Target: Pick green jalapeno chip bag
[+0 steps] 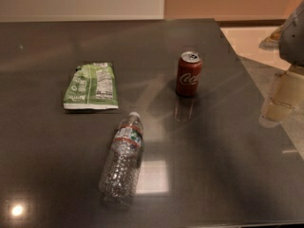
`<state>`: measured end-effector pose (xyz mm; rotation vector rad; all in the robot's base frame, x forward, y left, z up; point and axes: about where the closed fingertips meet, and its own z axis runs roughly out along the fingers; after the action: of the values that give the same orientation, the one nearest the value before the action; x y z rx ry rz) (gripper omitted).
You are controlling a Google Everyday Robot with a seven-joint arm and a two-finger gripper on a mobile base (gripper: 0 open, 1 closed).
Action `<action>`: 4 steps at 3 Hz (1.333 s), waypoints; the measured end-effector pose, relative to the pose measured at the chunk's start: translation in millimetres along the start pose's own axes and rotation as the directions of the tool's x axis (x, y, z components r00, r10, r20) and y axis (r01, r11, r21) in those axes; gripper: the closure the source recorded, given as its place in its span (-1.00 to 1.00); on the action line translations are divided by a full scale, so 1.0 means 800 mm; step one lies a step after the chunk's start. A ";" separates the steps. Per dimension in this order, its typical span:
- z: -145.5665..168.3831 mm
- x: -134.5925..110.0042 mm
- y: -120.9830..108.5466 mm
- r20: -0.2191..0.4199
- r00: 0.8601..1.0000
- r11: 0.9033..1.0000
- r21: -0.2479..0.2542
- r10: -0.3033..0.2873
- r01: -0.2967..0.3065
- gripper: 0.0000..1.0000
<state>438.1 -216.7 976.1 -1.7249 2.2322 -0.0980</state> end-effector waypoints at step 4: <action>0.033 -0.121 -0.050 0.160 0.981 0.992 -0.038 -0.109 0.116 -1.00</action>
Offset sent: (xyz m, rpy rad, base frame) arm 0.0337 0.0274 0.0082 0.0655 -0.0137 0.0818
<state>504.3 -131.1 980.7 -1.8160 2.0390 0.0642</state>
